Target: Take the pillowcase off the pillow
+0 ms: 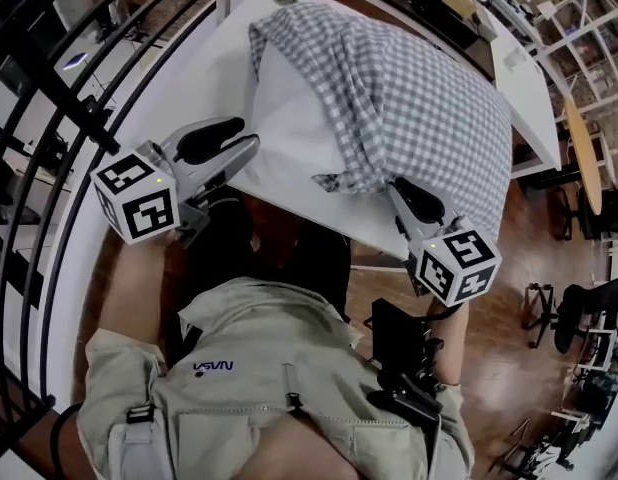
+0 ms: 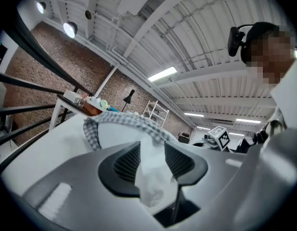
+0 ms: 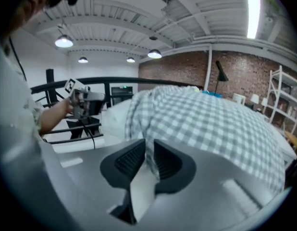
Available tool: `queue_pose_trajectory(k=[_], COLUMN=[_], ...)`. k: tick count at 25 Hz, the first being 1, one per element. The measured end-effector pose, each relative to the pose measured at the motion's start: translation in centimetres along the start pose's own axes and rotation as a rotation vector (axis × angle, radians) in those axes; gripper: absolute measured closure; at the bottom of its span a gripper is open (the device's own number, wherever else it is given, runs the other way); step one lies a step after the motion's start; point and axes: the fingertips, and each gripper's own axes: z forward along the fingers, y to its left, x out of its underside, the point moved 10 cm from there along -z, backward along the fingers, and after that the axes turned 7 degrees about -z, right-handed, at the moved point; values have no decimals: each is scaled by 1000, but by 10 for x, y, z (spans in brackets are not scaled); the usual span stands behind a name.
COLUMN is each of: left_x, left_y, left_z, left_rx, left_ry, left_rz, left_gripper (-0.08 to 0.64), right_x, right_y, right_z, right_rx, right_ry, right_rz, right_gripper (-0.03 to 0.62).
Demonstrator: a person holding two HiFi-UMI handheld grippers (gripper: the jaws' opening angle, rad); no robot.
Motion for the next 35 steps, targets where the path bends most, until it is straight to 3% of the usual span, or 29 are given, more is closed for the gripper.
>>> queue_pose_trajectory(k=[3,6,11,14,17,19,21,22,23,25,27,31,33,35], left_x=[-29,-48,-50,-46,-47,-45,-45,-46,-47,-49,-48,-48,-43,-34], left_y=[11,44,87,95,98,98,92,87,79,64,51,45,48,52], left_z=[5,34,72,82,102,108,102,98,92,81,69,42,32,31], left_rx=[-67,-116,-147,-121,-68,-59,-83,-98,-109,-116,-106,-104,-110,-104], left_ry=[-53,-20,132,146,163,186,192,184,171,145,115,32,14,23], left_rz=[38,-7,-75,-122,-142,-117,-39,17,78,190,254,253,236,215], left_gripper=[344,291,256,256,269,336,419,460,491,524,532,535,535,537], right_x=[-48,-95,-164,-192,-194,-184,-177,-180,-187,-204,-213,-204,-177,-147], right_y=[-2,-17,-39,-42,-39,-28,-18,-17,-19,-31,-54,-117,-140,-145], right_z=[-13,14,98,137,175,197,208,207,203,196,189,173,165,168], right_rx=[-60,-40,-59,3,21,30,55,86,132,252,375,516,514,446], right_ry=[-167,-213,-113,5,115,175,193,182,161,124,125,202,286,376], right_rz=[-24,-94,-132,-220,-278,-328,-388,-420,-461,-554,-605,-538,-451,-402], right_gripper=[532,488,438,414,408,411,488,554,579,581,581,582,581,581])
